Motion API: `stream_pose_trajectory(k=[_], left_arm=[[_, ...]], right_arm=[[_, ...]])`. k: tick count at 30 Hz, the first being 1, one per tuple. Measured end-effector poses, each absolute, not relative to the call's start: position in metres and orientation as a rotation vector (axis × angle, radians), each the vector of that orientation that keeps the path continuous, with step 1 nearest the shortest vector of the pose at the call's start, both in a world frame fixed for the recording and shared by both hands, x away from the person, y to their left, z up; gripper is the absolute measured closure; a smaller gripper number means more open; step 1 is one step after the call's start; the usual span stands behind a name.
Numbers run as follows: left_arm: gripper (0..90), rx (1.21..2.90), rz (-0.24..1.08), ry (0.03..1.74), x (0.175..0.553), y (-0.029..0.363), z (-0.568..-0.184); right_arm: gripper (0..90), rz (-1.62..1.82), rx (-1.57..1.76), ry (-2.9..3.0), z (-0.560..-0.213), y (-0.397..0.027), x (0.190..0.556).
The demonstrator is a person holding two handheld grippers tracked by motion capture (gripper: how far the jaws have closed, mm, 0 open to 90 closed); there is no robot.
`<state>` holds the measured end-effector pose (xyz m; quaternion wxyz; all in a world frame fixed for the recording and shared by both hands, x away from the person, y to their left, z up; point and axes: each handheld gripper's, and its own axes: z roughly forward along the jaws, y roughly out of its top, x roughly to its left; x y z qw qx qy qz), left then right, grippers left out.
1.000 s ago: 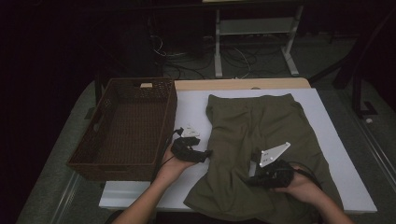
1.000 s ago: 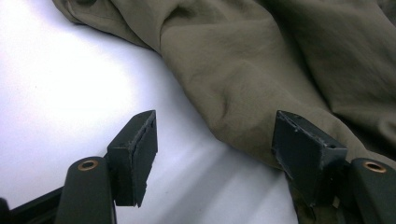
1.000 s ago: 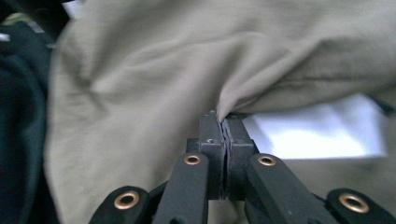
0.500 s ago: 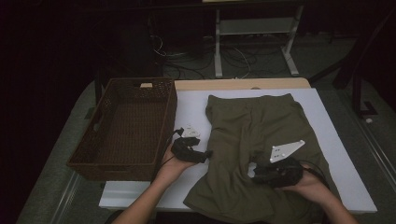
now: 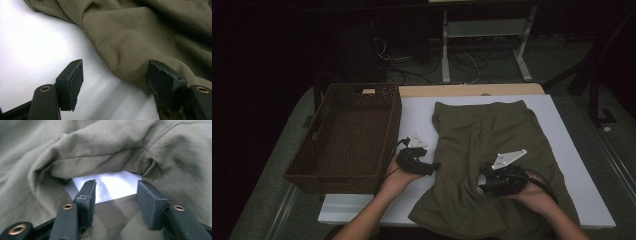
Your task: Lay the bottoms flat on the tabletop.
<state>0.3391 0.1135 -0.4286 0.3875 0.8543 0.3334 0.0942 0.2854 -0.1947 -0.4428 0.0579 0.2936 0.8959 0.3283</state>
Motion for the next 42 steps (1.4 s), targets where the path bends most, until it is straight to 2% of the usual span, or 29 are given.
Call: stream_pose_trajectory(k=[4, 12, 14, 20, 31, 35, 39, 42], left_arm=[[29.4, 2.173, 0.241, 0.849, 0.339, 0.114, -0.428], [29.4, 2.171, 0.243, 0.848, 0.339, 0.113, -0.428], [29.3, 2.172, 0.243, 0.848, 0.339, 0.113, -0.428], [28.6, 2.168, 0.242, 0.843, 0.339, 0.114, -0.428], [26.5, 2.16, 0.241, 0.837, 0.339, 0.113, -0.428], [26.4, 2.166, 0.241, 0.835, 0.339, 0.112, -0.429], [26.5, 2.167, 0.239, 0.836, 0.339, 0.112, -0.429], [26.8, 2.166, 0.238, 0.837, 0.338, 0.112, -0.429]], right_arm=[[56.9, 0.93, 0.88, 2.675, -0.442, -0.195, 0.282], [85.6, 0.917, 0.899, 2.661, -0.442, -0.198, 0.283], [89.1, 0.915, 0.89, 2.661, -0.442, -0.199, 0.283], [89.5, 0.967, 0.831, 2.737, -0.438, -0.202, 0.278], [89.6, 1.119, 0.63, 2.931, -0.436, -0.196, 0.243], [88.7, 1.139, 0.619, 2.939, -0.436, -0.195, 0.242], [65.6, 1.179, 0.668, 2.852, -0.432, -0.203, 0.248], [57.7, 1.235, 0.728, 2.762, -0.424, -0.215, 0.252]])
